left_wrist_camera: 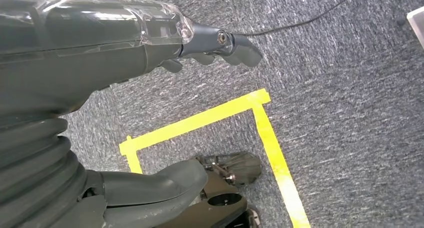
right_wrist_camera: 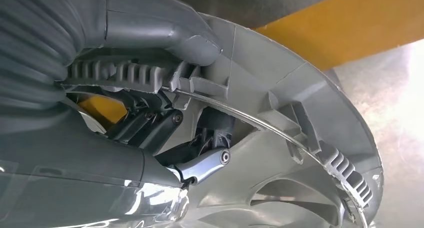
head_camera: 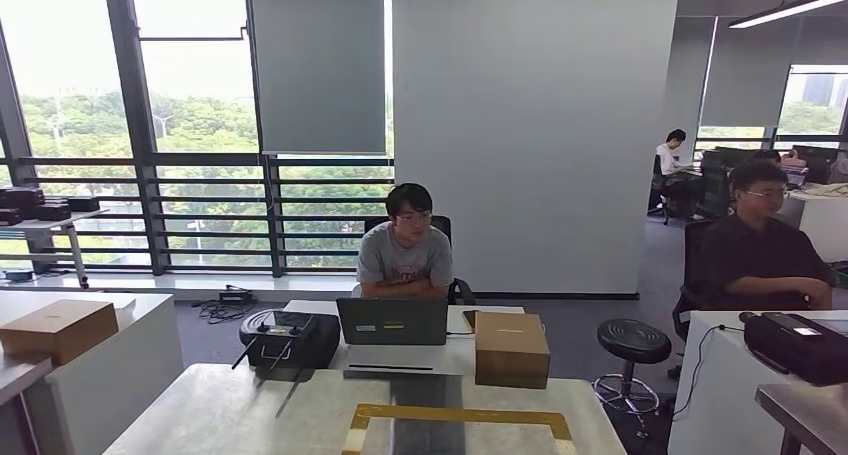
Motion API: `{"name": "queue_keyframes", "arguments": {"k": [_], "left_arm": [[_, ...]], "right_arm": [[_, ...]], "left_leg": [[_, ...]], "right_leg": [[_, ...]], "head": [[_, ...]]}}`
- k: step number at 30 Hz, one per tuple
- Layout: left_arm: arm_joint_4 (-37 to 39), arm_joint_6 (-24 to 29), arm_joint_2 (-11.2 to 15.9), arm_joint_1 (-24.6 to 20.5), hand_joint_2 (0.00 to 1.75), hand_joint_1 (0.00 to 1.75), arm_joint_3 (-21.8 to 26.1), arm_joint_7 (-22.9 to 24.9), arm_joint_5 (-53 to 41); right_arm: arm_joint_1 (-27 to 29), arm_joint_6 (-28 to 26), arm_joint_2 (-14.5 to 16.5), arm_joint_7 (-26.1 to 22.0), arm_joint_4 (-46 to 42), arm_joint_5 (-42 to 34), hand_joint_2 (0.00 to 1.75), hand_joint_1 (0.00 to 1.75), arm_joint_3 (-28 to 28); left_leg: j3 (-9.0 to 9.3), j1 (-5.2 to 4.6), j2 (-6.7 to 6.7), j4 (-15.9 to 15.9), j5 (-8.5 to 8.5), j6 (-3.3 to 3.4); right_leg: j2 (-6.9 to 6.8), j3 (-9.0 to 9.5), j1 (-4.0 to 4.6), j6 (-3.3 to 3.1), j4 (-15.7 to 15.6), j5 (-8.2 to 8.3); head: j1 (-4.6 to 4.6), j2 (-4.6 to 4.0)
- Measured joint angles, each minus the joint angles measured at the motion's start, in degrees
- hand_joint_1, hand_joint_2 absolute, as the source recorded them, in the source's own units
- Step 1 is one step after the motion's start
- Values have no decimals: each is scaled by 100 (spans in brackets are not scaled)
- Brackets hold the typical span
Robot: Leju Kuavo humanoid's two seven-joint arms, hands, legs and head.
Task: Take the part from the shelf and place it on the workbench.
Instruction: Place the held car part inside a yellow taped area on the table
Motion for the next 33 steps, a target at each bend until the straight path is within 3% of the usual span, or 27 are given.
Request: {"name": "queue_keyframes", "arguments": {"k": [5,9,19,25,33], "left_arm": [[0,0,-43,4,175,0,-106,88,-139],[0,0,-96,-8,175,0,-189,191,-264],[0,0,-286,-118,175,0,-369,175,-355],[0,0,-404,-144,175,0,-454,116,-353],[0,0,-527,-141,175,0,-501,72,-333]], "right_arm": [[-156,-346,182,-577,248,355,175,175,95],[-436,-503,540,-1206,426,824,175,175,226],[-903,-510,1465,-1703,1174,1266,175,175,654],[-1025,-575,1660,-1893,1644,1241,175,175,787],[-1080,-602,1696,-1982,2161,1120,175,175,903]], "left_leg": [[3,0,12,-1,0,0],[10,2,40,-1,0,0],[10,16,41,-3,0,0],[9,15,14,5,0,0],[10,17,-33,6,2,2]], "right_leg": [[2,3,1,1,0,1],[13,4,3,1,2,1],[15,5,3,0,0,1],[10,12,2,2,-6,2],[-14,24,3,3,-19,3]], "head": [[-1,-1],[-1,-1],[-1,-1],[0,-1],[0,-1]]}}
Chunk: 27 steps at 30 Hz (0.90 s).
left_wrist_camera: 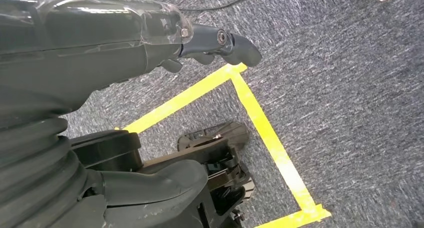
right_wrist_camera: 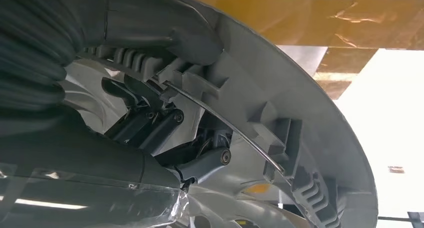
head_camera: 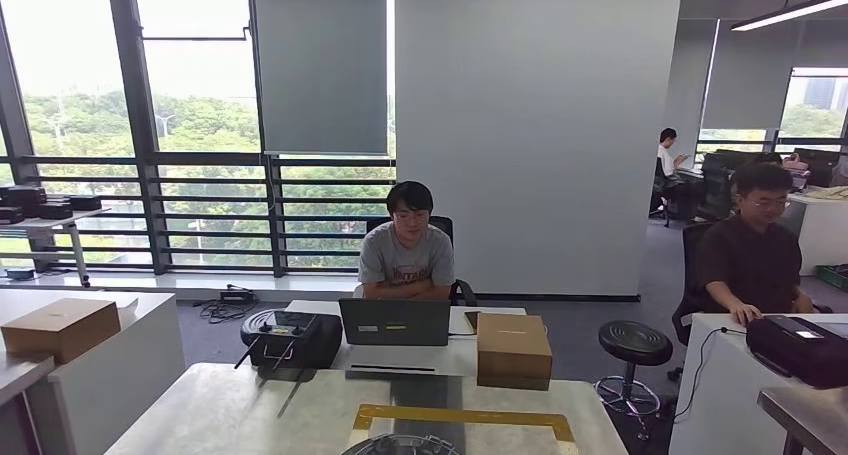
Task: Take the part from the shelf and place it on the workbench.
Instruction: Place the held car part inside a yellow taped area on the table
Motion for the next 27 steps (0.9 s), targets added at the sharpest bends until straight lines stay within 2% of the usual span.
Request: {"name": "queue_keyframes", "arguments": {"k": [4,13,17,27], "left_arm": [[0,0,-10,30,175,0,-75,1,6],[1,0,-24,76,175,0,-134,-88,-40],[0,0,-42,78,175,0,-167,-223,-62],[0,0,-47,84,175,0,-241,-297,-96]], "right_arm": [[5,-32,-2,86,197,18,175,175,61],[-33,-127,-178,628,669,362,175,175,161],[-9,-204,-239,669,794,305,175,0,162],[-31,-299,-334,719,845,234,175,0,132]], "left_leg": [[0,1,-17,0,1,1],[3,1,-43,0,6,8],[20,1,-46,0,7,10],[97,-1,-52,-3,1,13]], "right_leg": [[-11,5,0,1,-1,0],[-28,17,0,1,-11,-1],[-29,36,0,3,-19,-2],[-38,117,2,22,-34,-14]], "head": [[0,1],[-1,1],[-1,0],[2,0]]}}
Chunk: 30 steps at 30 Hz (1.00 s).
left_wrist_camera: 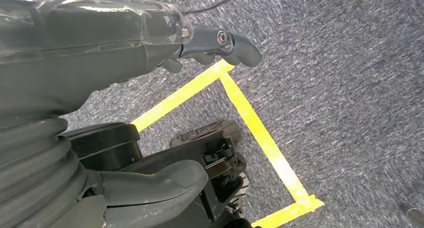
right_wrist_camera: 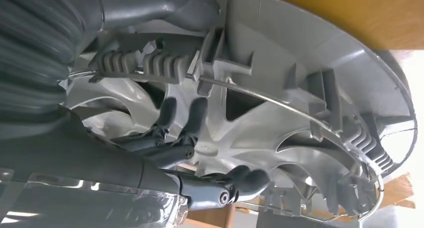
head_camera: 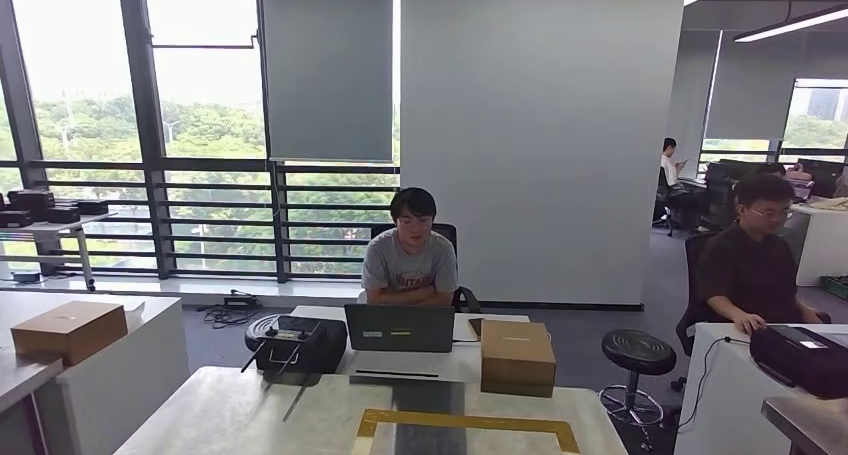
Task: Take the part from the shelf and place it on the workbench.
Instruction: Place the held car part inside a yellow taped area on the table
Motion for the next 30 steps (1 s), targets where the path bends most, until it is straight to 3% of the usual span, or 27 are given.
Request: {"name": "queue_keyframes", "arguments": {"k": [10,14,17,23,30], "left_arm": [[0,0,-25,4,175,0,-7,-39,4],[1,0,-30,9,175,0,-26,-34,17],[2,0,-17,32,175,0,-30,-15,66],[7,0,61,93,175,0,-27,-94,305],[23,0,174,98,175,0,-24,-216,479]], "right_arm": [[44,-171,-80,6,-2,-58,175,0,-68],[111,-722,-99,-160,-48,-303,175,0,-154],[155,-1141,-126,-423,-312,-1050,175,0,-383],[225,-1271,-265,-548,-1958,-2776,175,0,-1047],[407,-1622,-829,-385,-4363,-3027,175,0,-1678]], "left_leg": [[23,-3,1,1,1,1],[24,-4,6,0,1,1],[19,-4,32,0,2,2],[15,-3,53,1,1,2],[9,-3,16,1,-1,1]], "right_leg": [[-2,26,0,1,-3,1],[-5,32,1,1,-2,1],[3,27,1,3,-1,3],[16,14,1,5,0,5],[11,11,0,1,-4,1]], "head": [[-2,0],[-1,0],[-1,0],[-3,0],[-1,0]]}}
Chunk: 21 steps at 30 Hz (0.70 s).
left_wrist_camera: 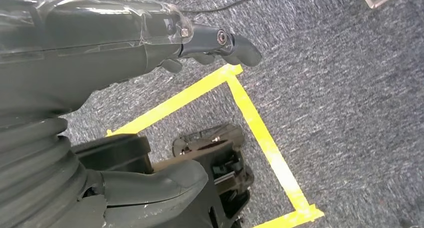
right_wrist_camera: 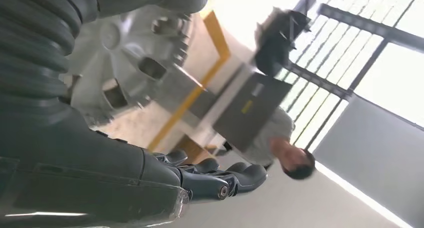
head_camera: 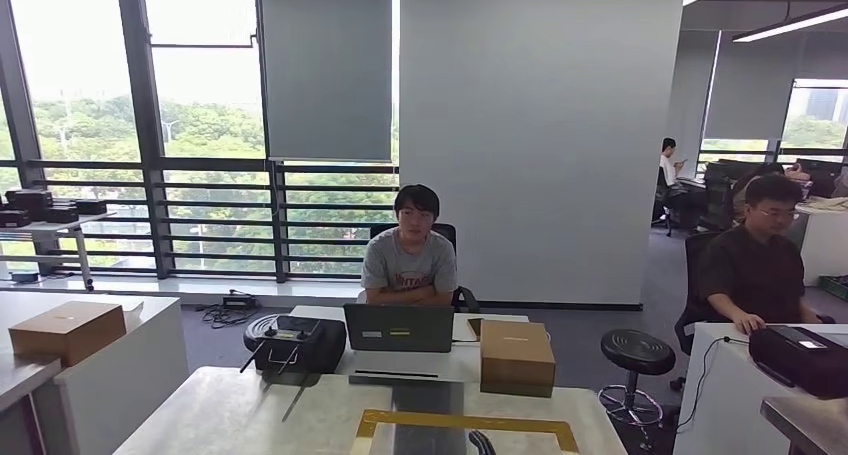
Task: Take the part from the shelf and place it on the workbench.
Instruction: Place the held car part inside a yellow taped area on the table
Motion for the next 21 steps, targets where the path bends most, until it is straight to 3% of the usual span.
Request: {"name": "queue_keyframes", "arguments": {"k": [6,10,14,20,21], "left_arm": [[8,0,50,-11,175,0,5,-95,108],[9,0,78,1,175,0,33,-259,307],[15,0,134,69,175,0,52,-386,486],[26,0,210,173,175,0,177,-549,827],[28,0,225,185,131,0,211,-578,901]], "right_arm": [[259,-209,-411,-111,-1366,-333,175,0,-338],[782,-548,-762,-412,-2457,-1283,175,0,-765],[1425,-746,-1186,-644,-3595,-1699,175,0,-1290],[2461,-571,-1436,-1714,-4962,-2294,175,0,-1845],[2628,-489,-1440,-1891,-5141,-2356,175,0,-1883]], "left_leg": [[0,1,-34,1,1,1],[-2,2,-92,2,1,2],[-4,2,-108,2,-2,7],[-4,1,-93,1,-16,22],[-3,1,-88,1,-17,23]], "right_leg": [[-20,3,0,2,-11,0],[-58,17,-1,15,-17,-9],[-71,30,0,21,-30,-14],[-71,34,0,40,-35,-27],[-71,34,0,40,-35,-27]], "head": [[-1,0],[-1,0],[0,0],[1,0],[1,0]]}}
